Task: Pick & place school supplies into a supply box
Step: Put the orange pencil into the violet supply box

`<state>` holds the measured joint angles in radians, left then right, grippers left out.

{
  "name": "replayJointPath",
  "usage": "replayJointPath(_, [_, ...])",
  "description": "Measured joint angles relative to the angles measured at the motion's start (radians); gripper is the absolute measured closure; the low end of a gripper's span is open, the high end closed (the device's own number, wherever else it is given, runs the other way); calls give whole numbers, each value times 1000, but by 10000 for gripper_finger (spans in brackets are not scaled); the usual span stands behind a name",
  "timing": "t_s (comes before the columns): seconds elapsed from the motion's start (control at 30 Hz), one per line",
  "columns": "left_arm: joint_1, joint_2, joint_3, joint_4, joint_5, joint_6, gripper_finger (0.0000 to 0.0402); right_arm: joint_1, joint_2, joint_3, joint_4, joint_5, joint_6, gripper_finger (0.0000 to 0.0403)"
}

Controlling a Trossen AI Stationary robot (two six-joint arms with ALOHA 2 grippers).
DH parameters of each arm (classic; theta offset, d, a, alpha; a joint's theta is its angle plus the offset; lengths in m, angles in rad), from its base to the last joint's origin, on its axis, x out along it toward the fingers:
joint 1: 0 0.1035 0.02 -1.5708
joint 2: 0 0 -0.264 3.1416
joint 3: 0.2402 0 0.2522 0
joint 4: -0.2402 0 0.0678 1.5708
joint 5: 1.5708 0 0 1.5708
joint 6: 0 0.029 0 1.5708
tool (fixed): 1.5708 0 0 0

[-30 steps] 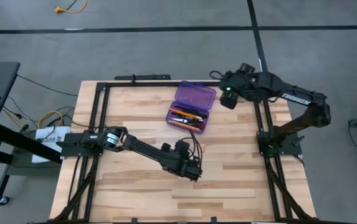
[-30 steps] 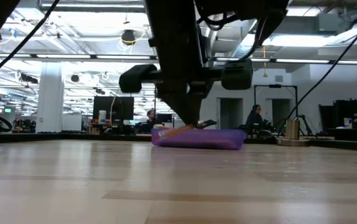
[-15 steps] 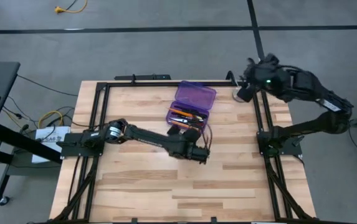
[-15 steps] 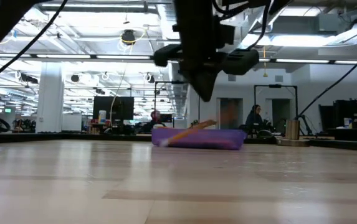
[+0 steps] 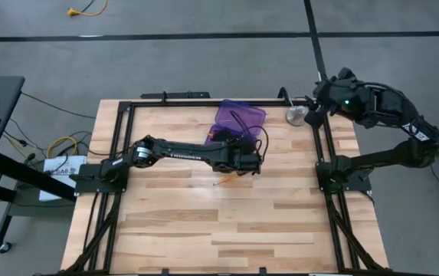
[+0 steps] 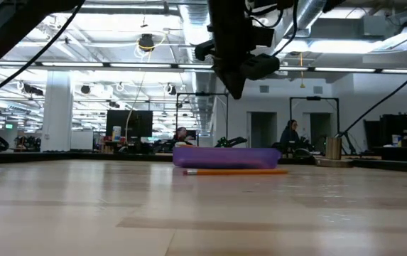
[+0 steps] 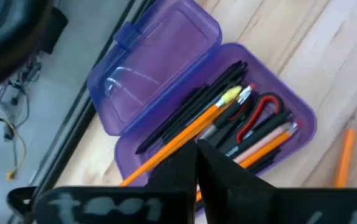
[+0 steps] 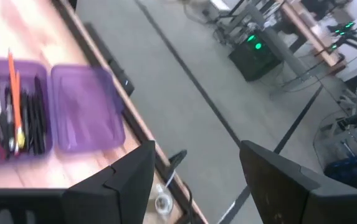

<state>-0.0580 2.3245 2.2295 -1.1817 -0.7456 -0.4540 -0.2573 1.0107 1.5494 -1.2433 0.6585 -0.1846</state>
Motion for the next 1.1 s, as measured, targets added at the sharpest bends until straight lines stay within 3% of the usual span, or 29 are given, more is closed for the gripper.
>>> replayJointPath(0.17, [-21, 0, 0, -55, 9, 14, 401, 0, 2, 0, -72, -6, -44, 173])
replayJointPath(0.27, [-47, 0, 0, -71, 77, 71, 401, 0, 3, 0, -92, -7, -60, 173])
replayJointPath(0.53, [-66, 0, 0, 15, 476, 284, 401, 0, 2, 0, -215, -7, -56, 173])
replayJointPath(0.67, [-42, 0, 0, 44, 585, 379, 401, 1, 2, 0, -304, -8, 6, 173])
replayJointPath(1.1, [54, -29, -11, -6, 609, 499, 401, 2, -89, 0, -327, -180, 53, 173])
